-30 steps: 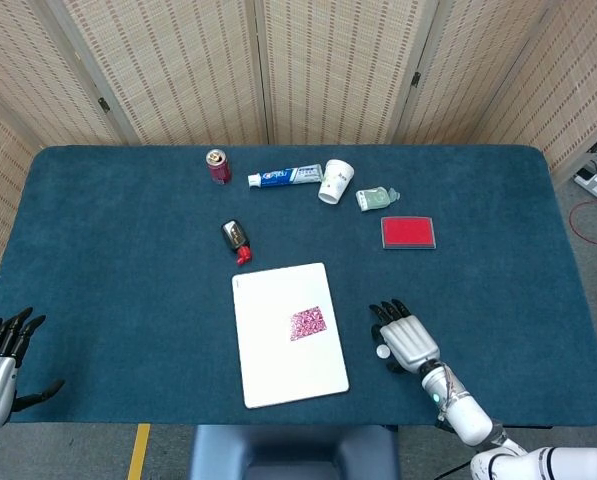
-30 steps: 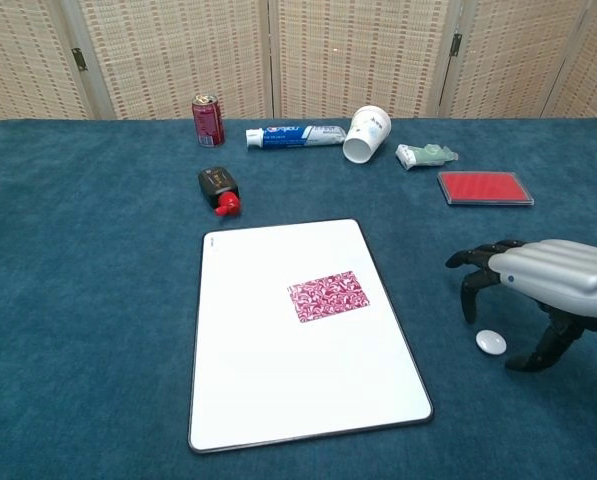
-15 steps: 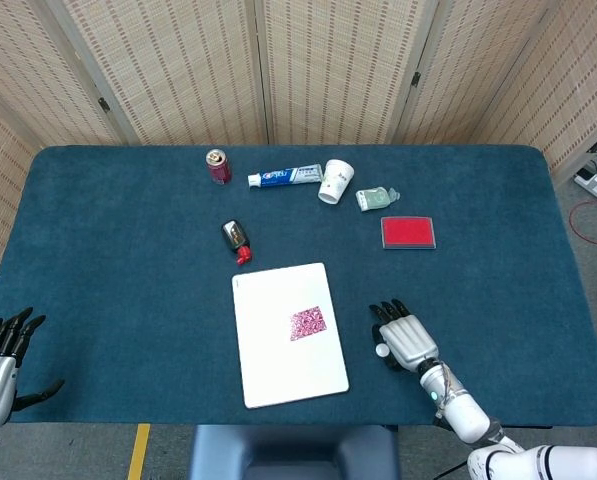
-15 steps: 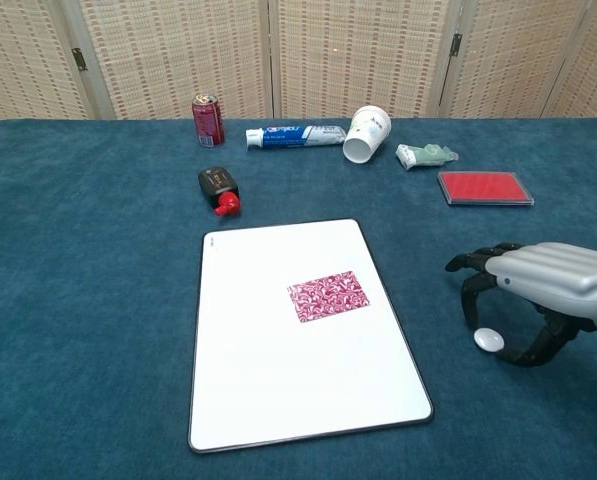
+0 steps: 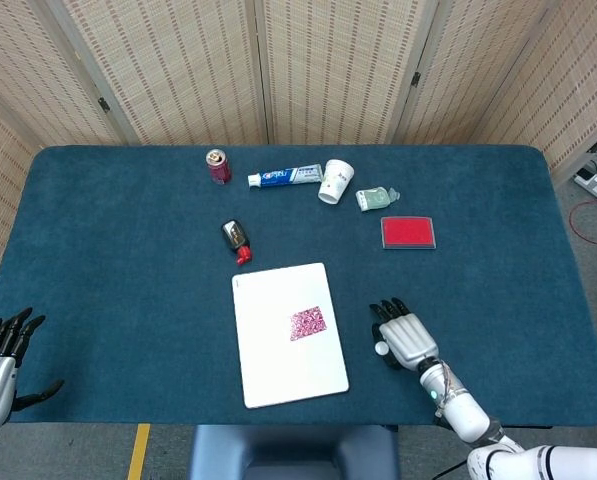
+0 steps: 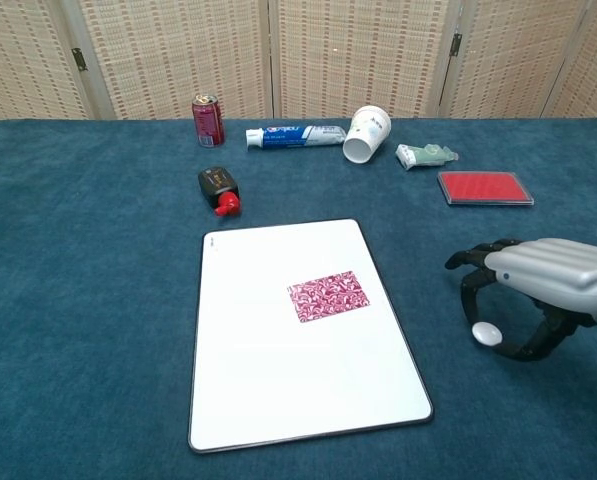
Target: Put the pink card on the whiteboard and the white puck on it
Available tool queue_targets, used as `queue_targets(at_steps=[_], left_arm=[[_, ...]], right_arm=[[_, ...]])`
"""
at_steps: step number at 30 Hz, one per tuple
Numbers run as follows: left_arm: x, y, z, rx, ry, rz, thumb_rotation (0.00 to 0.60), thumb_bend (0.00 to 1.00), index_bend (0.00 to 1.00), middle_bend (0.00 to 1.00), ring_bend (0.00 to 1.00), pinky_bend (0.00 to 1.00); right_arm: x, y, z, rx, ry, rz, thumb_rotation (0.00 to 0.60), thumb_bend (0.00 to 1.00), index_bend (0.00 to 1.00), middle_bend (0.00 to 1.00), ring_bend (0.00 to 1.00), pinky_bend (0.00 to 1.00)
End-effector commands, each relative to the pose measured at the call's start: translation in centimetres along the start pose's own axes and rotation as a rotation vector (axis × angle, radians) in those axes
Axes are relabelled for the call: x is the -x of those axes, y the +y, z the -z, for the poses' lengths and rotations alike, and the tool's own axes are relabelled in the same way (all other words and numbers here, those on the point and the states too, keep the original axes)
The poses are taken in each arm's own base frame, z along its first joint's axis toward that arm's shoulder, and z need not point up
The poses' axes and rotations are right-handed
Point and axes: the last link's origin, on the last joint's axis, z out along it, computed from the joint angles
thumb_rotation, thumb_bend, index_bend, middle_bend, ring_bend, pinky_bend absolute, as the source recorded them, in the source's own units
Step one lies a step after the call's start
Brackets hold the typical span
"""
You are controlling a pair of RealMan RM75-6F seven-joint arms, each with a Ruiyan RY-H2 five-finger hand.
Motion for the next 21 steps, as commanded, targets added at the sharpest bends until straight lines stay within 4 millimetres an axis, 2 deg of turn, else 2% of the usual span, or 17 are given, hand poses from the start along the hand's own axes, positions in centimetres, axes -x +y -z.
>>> queue_targets(at_steps=[1,8,16,21], left_arm=[[-0.1,0.0,0.0,0.001,0.003,-0.001,0.6,0.14,0.13,0.07,0.11,0.0],[-0.3,0.4,0.1,0.014,0.006,-0.002,0.6,0.14,0.13,0.07,0.11,0.0],[-0.4,0.0,0.4,0.0,0.002,-0.004,0.6,0.14,0.13,0.07,0.11,0.0],[-0.4,-0.2,0.6,-0.008,0.001,-0.003,0.6,0.14,0.13,0.07,0.11,0.0]], right_arm=[[-1.3,-0.8,-0.5,-0.022,0.028,-0.005,0.6,0.37,0.47,0.11,0.0,0.0],[-3.8,-4.2,-3.5,-0.071,0.043,-0.007,0.6,0.37,0.47,0.11,0.0,0.0],[-4.8,-8.5,-7.0,-0.095,0.035,0.004,0.6,0.37,0.47,0.11,0.0,0.0],[-4.9,-10.1,-8.6,-0.086,0.029,0.004,0.6,0.37,0.47,0.11,0.0,0.0]])
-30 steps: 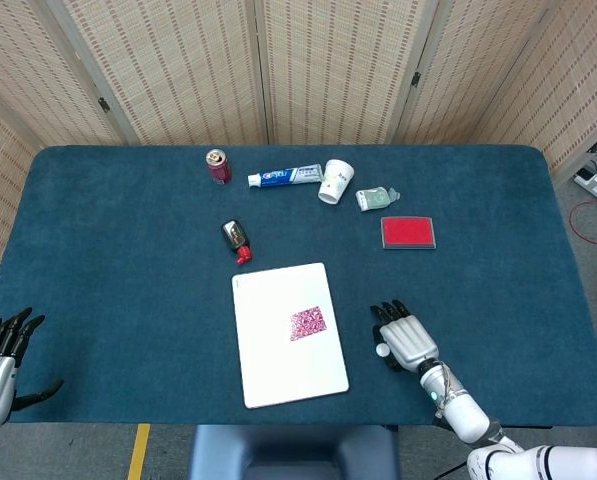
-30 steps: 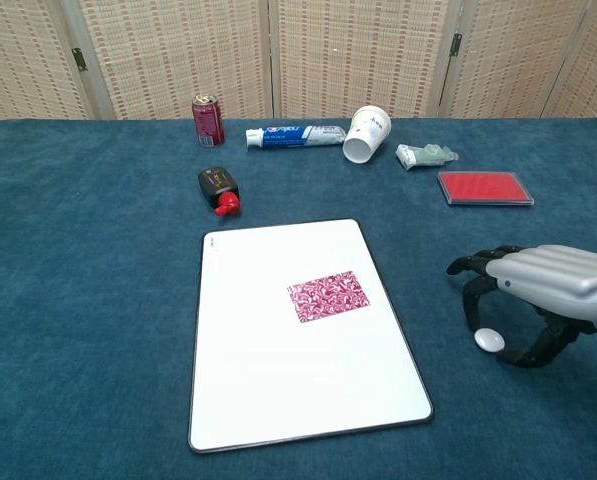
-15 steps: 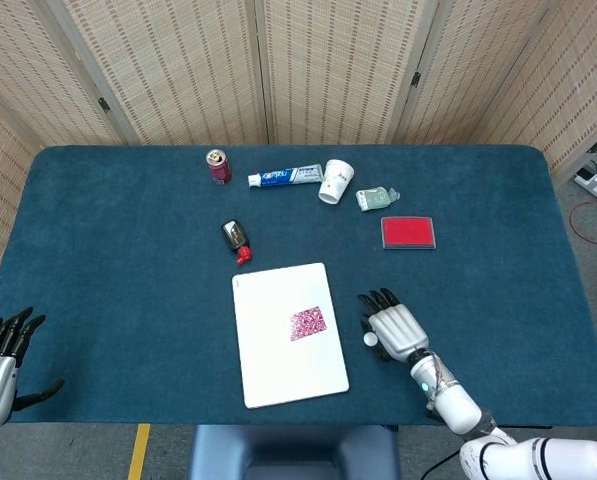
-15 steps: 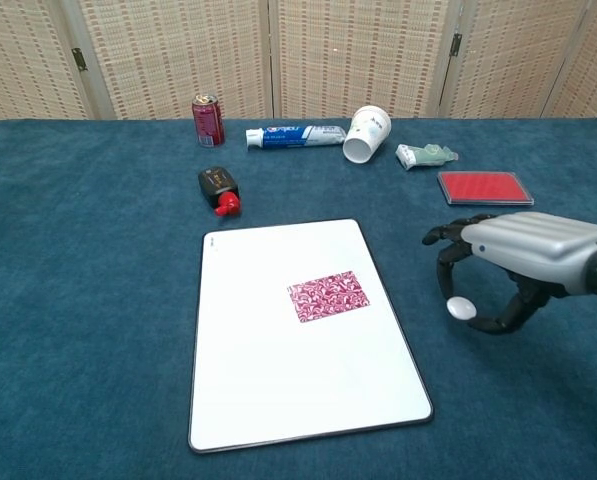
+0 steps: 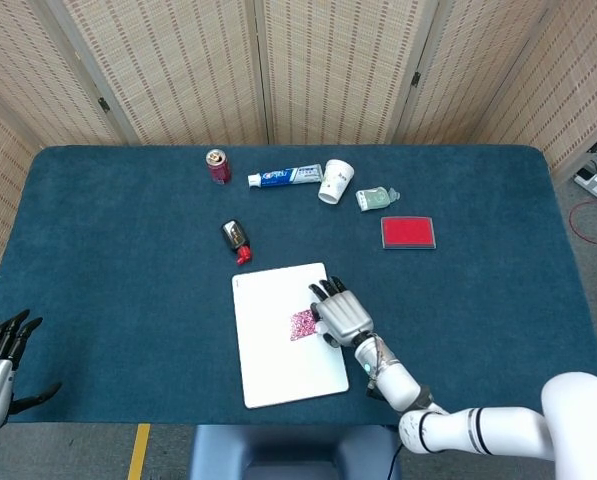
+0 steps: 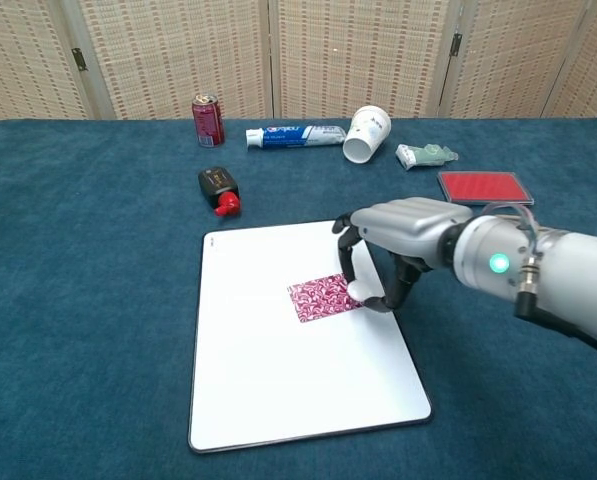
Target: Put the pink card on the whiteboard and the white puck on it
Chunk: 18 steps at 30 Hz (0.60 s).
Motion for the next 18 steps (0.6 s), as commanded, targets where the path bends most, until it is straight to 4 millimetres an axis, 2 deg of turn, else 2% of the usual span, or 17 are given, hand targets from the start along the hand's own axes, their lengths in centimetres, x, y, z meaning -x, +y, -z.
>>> queue_targets(at_steps=[1,3,5,8,10,13,18], left_arm=[[0.0,-0.1,0.0,-0.002,-0.002,-0.002,0.6,0.14,0.13,0.07,0.11,0.0],[0.0,-0.1,0.1,-0.005,-0.003,-0.002,0.6,0.14,0.13,0.07,0.11,0.0],[0.0,-0.2,0.1,-0.008,-0.003,-0.002,0.6,0.14,0.13,0.07,0.11,0.0],[0.1,-0.3,0.1,-0.012,-0.004,-0.003,0.6,0.14,0.13,0.07,0.11,0.0],[0.1,-0.3,0.1,-0.012,-0.004,-0.005,0.6,0.14,0.13,0.07,0.11,0.0],[0.0,-0.3,0.1,-0.009,0.0,-0.001,0.6,0.14,0.13,0.07,0.11,0.0],[0.0,-0.1,-0.2,0.0,-0.001,0.0,0.6,0.14,0.13,0.07,0.11,0.0]], right_arm=[[-0.1,-0.9,-1.2,0.006,-0.002,0.007,0.6,0.37,0.46,0.11,0.0,0.0],[0.0,-1.3,-1.6,0.006,-0.007,0.015,0.6,0.37,0.41,0.11,0.0,0.0],[0.1,-1.5,-1.8,0.002,-0.01,0.025,0.6,0.37,0.31,0.1,0.0,0.0],[0.1,-1.5,-1.7,-0.005,-0.01,0.009,0.6,0.37,0.12,0.09,0.0,0.0],[-0.2,-1.2,-1.4,-0.004,0.006,-0.004,0.6,0.37,0.04,0.09,0.0,0.0],[-0.8,0.3,-0.4,0.015,0.04,-0.038,0.6,0.37,0.01,0.09,0.0,0.0],[-1.8,4.5,3.1,0.075,0.143,-0.089,0.6,0.37,0.01,0.09,0.0,0.0]])
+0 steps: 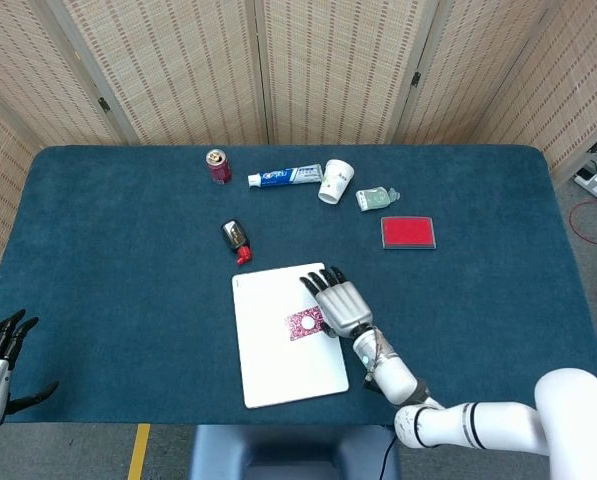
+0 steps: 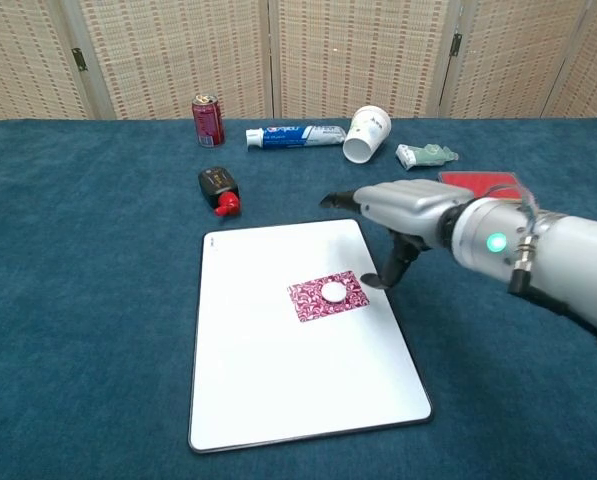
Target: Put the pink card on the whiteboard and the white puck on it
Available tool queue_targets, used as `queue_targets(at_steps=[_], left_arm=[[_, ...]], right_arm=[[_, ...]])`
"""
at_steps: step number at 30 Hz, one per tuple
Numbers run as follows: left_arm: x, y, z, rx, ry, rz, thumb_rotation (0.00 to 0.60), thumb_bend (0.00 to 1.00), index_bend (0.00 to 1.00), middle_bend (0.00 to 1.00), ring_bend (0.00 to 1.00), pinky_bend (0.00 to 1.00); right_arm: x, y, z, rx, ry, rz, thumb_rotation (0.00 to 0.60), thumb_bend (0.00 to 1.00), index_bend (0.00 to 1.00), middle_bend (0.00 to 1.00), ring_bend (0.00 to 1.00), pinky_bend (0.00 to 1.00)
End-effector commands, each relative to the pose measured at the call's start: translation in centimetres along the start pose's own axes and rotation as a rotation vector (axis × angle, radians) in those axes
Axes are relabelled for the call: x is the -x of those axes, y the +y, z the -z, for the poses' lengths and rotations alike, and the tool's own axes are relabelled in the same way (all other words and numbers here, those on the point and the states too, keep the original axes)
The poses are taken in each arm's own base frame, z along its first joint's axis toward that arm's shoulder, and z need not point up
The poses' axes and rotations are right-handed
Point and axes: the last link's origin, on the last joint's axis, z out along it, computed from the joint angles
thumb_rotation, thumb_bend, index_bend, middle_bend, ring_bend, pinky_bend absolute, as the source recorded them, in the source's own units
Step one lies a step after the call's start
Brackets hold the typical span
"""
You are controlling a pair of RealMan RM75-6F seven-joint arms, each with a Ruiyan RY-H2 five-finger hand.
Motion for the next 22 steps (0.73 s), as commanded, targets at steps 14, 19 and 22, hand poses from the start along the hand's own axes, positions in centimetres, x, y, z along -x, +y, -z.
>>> queue_targets(at_steps=[14,19,22], left_arm=[[0.2,2.0,-1.1,0.045,0.025,0.012,0.6,0.14,0.13,0.07,0.11,0.0],[0.1,2.6,-1.2,0.059,0.032,0.012,0.6,0.14,0.13,0.07,0.11,0.0],[0.0,2.8,-1.3,0.064,0.042,0.015,0.6,0.14,0.13,0.07,0.11,0.0]], right_arm=[[-2.5,14.4,18.4,0.222,0.336,-0.013,0.6,0.37,0.09,0.07,0.0,0.0],[-2.2,16.4,23.0,0.291,0.379,-0.044,0.6,0.37,0.09,0.07,0.0,0.0],[-2.0,16.9,24.8,0.313,0.387,-0.044,0.6,0.37,0.09,0.07,0.0,0.0]])
